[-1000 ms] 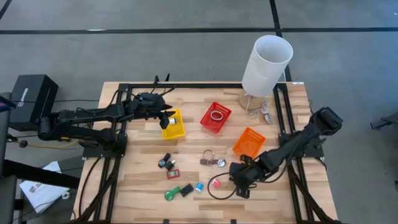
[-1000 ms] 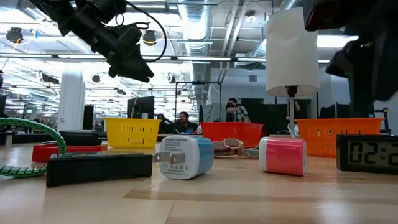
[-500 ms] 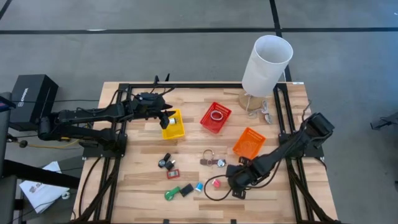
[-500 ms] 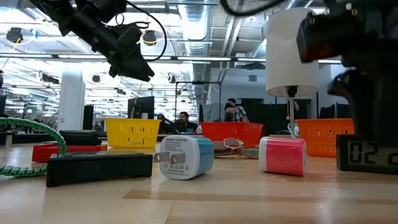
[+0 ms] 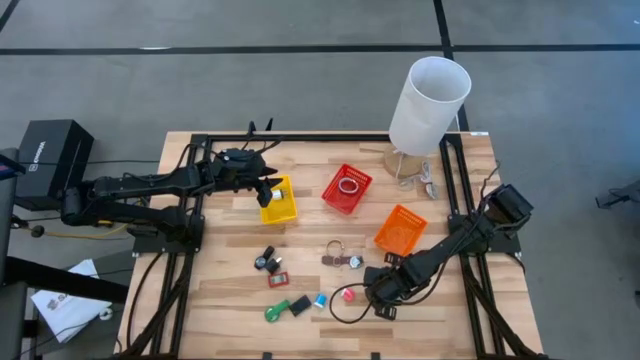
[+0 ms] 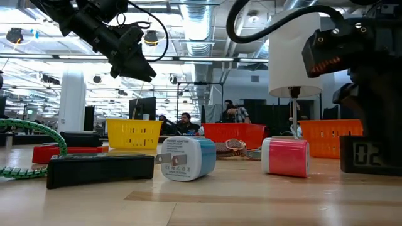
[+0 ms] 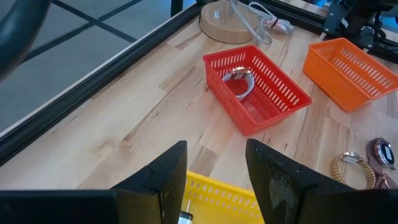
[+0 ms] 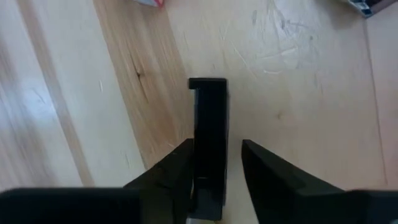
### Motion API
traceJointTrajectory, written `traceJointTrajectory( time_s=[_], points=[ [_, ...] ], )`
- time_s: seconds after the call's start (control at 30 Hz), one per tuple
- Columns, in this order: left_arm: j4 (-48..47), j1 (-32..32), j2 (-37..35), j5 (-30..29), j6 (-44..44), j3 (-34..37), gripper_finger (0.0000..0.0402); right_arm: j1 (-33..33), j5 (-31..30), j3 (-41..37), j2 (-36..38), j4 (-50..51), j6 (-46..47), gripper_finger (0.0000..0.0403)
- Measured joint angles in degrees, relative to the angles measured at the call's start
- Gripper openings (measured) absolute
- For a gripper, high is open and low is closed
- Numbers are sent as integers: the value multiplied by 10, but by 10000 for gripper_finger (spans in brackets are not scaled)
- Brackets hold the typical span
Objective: Pick & Place Office items
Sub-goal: Put the right black digital clock into the orange basket
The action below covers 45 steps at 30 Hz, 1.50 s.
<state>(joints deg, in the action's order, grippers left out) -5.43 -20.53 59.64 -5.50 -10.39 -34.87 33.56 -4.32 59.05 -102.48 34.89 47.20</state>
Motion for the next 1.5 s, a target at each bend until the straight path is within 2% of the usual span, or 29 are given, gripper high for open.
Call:
traceJointTrajectory(
  time_s=[0.2, 0.33, 0.6, 0.9, 1.07, 1.17, 1.37, 1.5],
  points=[
    [0, 0, 0, 0, 0, 0, 158, -3, 0, 0, 0, 0, 3, 63],
    [1, 0, 0, 0, 0, 0, 158, -3, 0, 0, 0, -2, 4, 44],
    [1, 0, 0, 0, 0, 0, 158, -3, 2, 0, 0, -2, 4, 67],
    [2, 0, 0, 0, 0, 0, 158, -5, 5, 0, 25, 26, 4, 44],
    [4, 0, 0, 0, 0, 0, 158, -9, 8, 0, 73, 52, 4, 62],
    [4, 0, 0, 0, 0, 0, 158, -16, -2, 0, 105, 76, 3, 56],
    [5, 0, 0, 0, 0, 0, 158, -32, -39, 0, 178, 166, 2, 43],
    [5, 0, 0, 0, 0, 0, 158, -48, -64, 0, 221, 211, 2, 56]
  ],
)
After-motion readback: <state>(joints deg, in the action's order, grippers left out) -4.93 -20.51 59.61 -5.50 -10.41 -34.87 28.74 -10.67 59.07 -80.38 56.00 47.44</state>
